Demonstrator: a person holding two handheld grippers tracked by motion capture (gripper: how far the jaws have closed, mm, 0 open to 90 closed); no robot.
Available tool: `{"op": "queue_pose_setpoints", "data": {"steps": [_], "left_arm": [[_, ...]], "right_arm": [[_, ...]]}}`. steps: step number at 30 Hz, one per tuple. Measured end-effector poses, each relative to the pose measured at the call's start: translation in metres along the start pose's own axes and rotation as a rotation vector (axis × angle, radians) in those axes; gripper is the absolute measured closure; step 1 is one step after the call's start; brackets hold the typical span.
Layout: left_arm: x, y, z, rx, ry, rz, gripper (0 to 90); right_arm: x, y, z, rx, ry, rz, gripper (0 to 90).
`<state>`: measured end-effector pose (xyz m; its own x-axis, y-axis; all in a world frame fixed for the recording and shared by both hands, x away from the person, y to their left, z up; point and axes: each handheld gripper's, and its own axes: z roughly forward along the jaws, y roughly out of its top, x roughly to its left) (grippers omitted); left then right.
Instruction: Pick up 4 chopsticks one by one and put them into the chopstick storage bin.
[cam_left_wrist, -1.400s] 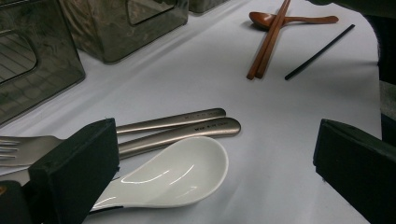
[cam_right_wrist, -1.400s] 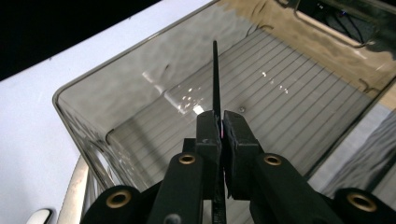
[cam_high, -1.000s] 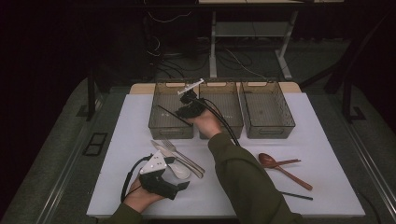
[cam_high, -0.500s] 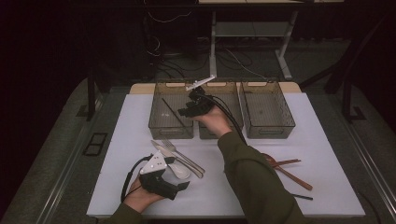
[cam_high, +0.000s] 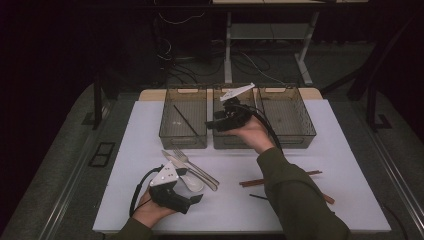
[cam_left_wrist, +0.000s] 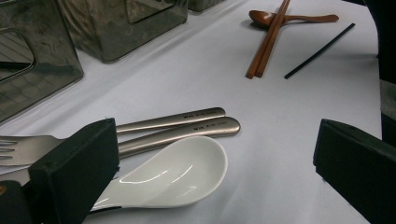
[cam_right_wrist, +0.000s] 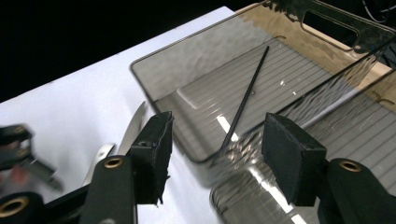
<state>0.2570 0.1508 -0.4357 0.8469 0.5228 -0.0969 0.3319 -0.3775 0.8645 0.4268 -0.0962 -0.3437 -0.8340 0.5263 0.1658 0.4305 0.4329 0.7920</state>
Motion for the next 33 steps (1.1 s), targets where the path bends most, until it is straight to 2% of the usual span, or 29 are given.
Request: {"op": "queue_pose_setpoints", "data": {"steps": [9,14,21,27,30,33], "left_arm": [[-0.001,0.000,0.001,-0.002,-0.003,-0.015,0.0],[-0.001,0.000,0.001,0.004,-0.004,-0.014,0.0],[0.000,0.000,0.001,0.009,-0.003,-0.013,0.0],[0.000,0.000,0.002,0.007,-0.001,-0.009,0.0],[0.001,0.000,0.002,0.012,0.002,-0.011,0.0],[0.001,0.000,0.003,0.015,0.002,-0.012,0.0]], "right_arm": [[0.000,-0.021,-0.032,-0.011,0.015,-0.043,43.6],[0.001,-0.032,-0.048,-0.024,0.027,-0.052,44.6],[0.006,-0.053,-0.070,-0.028,0.041,-0.092,46.7],[0.008,-0.073,-0.089,-0.032,0.035,-0.082,51.6],[0.007,-0.084,-0.100,-0.030,0.055,-0.063,55.0],[0.008,-0.093,-0.109,-0.031,0.059,-0.075,58.3]]}}
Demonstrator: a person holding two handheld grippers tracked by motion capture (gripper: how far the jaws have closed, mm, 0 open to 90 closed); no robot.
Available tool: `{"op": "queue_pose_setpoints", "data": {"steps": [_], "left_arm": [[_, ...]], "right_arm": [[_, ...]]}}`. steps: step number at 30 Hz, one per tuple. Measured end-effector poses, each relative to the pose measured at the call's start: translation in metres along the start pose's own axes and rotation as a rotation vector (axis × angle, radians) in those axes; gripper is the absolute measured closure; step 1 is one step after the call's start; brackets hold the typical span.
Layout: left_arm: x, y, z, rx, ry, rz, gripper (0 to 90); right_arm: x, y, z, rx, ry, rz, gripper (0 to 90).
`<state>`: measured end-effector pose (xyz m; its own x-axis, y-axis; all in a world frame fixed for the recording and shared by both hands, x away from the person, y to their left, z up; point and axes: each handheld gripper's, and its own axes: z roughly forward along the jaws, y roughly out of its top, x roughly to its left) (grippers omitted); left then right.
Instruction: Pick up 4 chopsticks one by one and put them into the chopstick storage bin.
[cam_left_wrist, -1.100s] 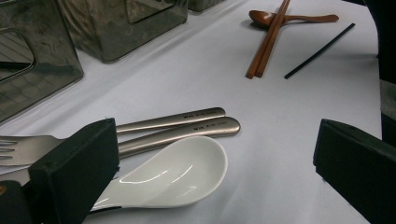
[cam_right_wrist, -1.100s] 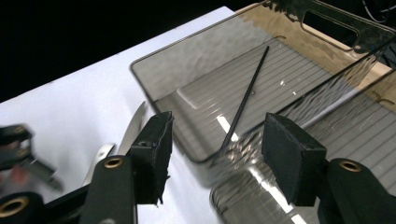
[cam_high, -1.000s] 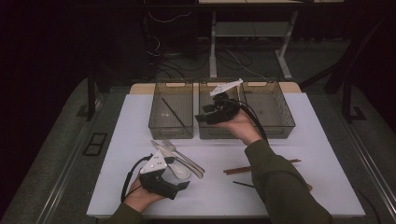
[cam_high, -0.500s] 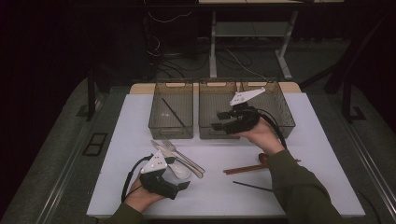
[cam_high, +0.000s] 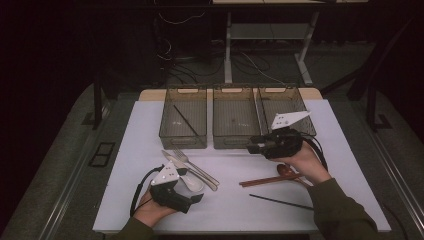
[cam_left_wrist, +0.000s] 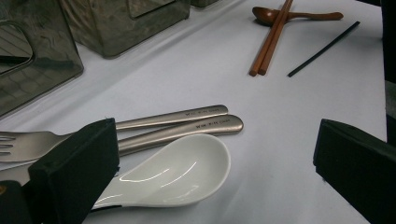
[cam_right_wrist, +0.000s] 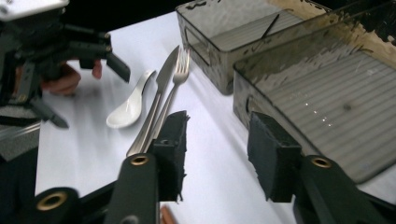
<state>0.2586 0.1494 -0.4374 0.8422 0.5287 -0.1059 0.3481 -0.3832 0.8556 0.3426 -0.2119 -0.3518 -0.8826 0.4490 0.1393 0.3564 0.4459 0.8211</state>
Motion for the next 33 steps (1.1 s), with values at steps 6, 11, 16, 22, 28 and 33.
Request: {"op": "queue_pose_setpoints", "data": {"steps": [6,11,16,22,28,33], "left_arm": [[0.000,0.000,-0.001,-0.002,0.000,0.002,0.0],[-0.001,0.000,-0.001,-0.002,0.003,-0.003,0.0],[-0.001,0.000,-0.001,-0.002,0.004,-0.001,0.0],[-0.001,0.000,-0.002,0.006,0.006,0.005,0.0],[0.000,-0.001,-0.004,0.008,0.013,0.006,0.0],[0.000,-0.001,-0.004,0.005,0.014,0.001,0.0]], "right_arm": [[0.006,-0.016,-0.019,-0.006,-0.011,-0.035,64.7],[0.011,-0.038,-0.031,0.020,-0.020,-0.062,70.2],[0.016,-0.056,-0.040,0.040,-0.006,-0.079,73.7],[0.022,-0.074,-0.044,0.084,0.006,-0.091,74.3],[0.030,-0.088,-0.047,0.149,0.019,-0.108,74.2],[0.034,-0.101,-0.050,0.220,0.017,-0.135,74.1]]}}
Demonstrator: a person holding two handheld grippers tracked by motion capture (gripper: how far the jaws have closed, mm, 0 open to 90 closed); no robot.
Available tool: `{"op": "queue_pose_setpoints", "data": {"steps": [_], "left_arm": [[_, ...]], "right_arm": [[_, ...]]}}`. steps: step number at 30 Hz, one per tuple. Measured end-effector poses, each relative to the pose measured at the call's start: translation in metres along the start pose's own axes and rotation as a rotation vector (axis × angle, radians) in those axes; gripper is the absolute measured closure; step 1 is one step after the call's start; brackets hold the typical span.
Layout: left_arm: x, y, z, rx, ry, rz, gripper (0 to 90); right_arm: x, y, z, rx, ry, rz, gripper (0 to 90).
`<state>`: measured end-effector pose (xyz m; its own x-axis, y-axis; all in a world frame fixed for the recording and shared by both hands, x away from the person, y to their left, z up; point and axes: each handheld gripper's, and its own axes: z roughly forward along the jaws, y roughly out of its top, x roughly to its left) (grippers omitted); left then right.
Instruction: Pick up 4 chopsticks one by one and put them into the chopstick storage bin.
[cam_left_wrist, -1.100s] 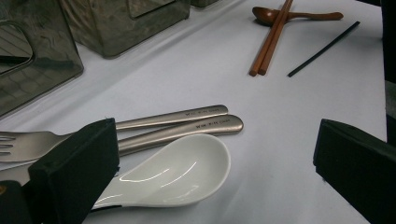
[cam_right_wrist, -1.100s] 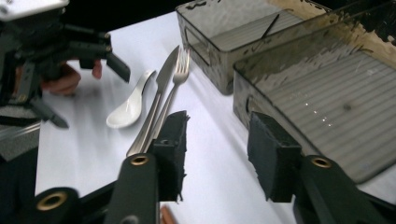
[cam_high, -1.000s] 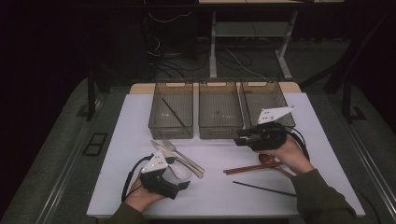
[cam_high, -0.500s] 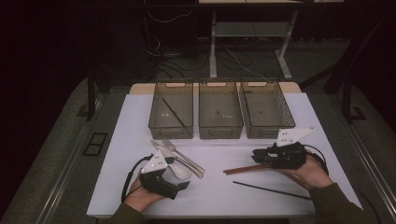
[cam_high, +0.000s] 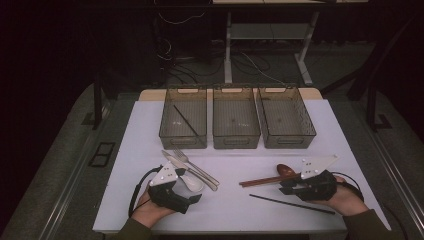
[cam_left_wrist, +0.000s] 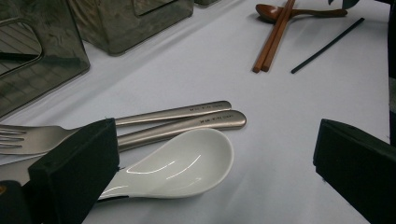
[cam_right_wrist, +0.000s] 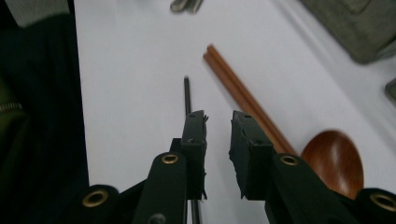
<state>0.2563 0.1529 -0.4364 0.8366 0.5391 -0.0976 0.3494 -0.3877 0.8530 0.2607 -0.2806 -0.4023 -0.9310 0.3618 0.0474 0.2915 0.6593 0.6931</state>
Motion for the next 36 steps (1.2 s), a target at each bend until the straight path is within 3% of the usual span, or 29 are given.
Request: {"op": "queue_pose_setpoints", "data": {"steps": [16,20,25,36], "left_arm": [[-0.001,0.000,0.002,0.010,-0.003,0.005,0.0],[-0.001,0.000,0.002,0.011,-0.003,0.007,0.0],[-0.001,0.000,0.002,0.011,-0.004,0.005,0.0],[-0.001,0.000,0.002,0.013,-0.005,0.004,0.0]], "right_arm": [[0.003,-0.039,0.000,0.131,0.014,-0.019,74.8],[0.001,-0.044,0.001,0.138,0.031,-0.009,76.7],[0.001,-0.045,0.005,0.164,0.041,-0.037,80.0],[-0.002,-0.047,0.005,0.151,0.047,-0.059,84.9]]}}
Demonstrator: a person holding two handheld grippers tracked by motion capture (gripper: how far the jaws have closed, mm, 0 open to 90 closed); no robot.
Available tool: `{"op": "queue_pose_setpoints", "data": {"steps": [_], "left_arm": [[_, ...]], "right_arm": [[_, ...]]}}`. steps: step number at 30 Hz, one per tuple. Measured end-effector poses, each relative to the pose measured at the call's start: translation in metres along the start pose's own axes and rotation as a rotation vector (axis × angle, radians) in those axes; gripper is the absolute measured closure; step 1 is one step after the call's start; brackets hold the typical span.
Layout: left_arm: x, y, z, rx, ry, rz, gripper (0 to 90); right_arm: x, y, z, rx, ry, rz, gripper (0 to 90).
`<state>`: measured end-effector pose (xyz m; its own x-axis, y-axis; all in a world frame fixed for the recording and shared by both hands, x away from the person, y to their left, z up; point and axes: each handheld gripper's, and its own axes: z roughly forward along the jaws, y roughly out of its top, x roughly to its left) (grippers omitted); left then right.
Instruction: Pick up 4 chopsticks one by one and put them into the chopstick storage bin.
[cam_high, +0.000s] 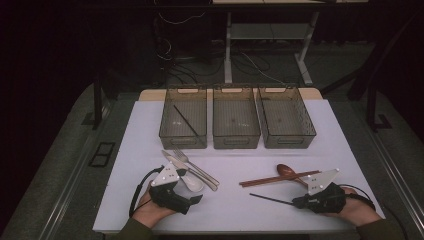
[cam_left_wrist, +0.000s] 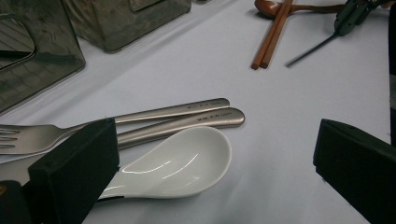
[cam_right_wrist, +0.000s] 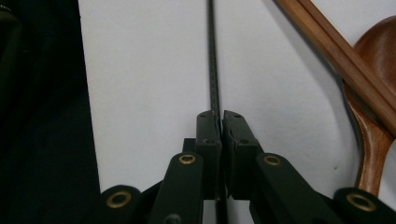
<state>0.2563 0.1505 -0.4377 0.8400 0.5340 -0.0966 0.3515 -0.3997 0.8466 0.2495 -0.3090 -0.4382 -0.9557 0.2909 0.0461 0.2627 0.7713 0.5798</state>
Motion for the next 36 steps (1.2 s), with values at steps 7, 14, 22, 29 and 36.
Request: {"op": "queue_pose_setpoints", "data": {"steps": [7,14,22,29,36], "left_arm": [[0.000,0.000,0.000,0.000,-0.001,0.001,0.0],[0.000,0.000,0.000,0.000,-0.001,0.002,0.0],[0.000,0.000,0.000,-0.001,0.000,-0.001,0.0],[0.000,0.000,0.001,-0.003,-0.002,0.001,0.0],[-0.001,0.001,0.001,-0.006,-0.004,0.004,0.0]], "right_arm": [[-0.002,0.000,0.000,-0.004,0.017,0.016,85.1],[-0.004,0.002,-0.006,-0.037,0.024,0.039,85.1],[-0.005,0.008,-0.010,-0.064,0.015,0.065,85.0],[-0.004,0.017,-0.013,-0.102,0.005,0.114,85.1],[-0.007,0.027,-0.013,-0.120,-0.010,0.128,85.1]]}}
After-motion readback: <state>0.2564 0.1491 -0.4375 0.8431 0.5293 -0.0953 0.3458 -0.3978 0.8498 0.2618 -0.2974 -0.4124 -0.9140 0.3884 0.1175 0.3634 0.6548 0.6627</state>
